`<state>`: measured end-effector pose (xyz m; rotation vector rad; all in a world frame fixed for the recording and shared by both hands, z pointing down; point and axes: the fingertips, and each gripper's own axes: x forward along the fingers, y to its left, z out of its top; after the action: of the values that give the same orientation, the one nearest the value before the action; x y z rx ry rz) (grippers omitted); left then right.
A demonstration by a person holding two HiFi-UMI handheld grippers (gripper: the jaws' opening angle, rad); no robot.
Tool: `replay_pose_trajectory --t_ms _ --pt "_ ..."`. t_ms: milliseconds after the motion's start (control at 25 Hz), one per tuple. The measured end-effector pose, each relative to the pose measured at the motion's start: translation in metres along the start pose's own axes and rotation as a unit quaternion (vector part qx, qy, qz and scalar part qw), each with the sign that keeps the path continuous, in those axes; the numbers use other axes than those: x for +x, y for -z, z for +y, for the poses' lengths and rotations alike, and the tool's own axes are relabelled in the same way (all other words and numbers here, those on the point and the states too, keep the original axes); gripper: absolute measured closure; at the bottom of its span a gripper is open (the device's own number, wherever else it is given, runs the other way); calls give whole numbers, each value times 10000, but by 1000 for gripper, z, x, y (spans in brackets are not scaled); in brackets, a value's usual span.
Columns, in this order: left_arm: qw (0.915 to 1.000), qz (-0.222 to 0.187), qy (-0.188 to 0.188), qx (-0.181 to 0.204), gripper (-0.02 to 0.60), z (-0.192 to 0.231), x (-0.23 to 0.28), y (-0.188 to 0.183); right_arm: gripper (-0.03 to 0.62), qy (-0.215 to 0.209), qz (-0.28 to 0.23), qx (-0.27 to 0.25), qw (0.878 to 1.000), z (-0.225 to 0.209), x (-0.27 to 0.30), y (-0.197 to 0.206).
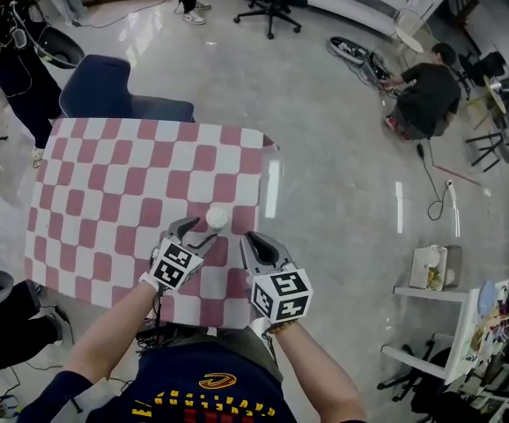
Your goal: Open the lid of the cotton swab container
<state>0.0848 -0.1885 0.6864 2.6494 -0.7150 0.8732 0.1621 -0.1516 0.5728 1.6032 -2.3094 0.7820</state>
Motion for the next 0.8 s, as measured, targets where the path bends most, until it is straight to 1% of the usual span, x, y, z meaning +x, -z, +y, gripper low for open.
replay_pose_trajectory --t_ms 80,160,240,480,800 --pt "10000 45 3 25 359 -1 8 3 578 -25 63 -22 10000 0 2 2" --pt "10000 5 -22 28 359 -1 14 2 521 -15 86 -40 10000 -1 3 3" --pt "10000 -5 -38 62 353 -1 19 1 492 7 72 -47 10000 -2 3 3" --pt "9999 94 62 118 353 -3 33 2 488 15 4 88 10000 -5 -2 3" --pt "9998 66 26 181 353 -3 46 -1 488 207 -16 348 9992 -20 -18 14"
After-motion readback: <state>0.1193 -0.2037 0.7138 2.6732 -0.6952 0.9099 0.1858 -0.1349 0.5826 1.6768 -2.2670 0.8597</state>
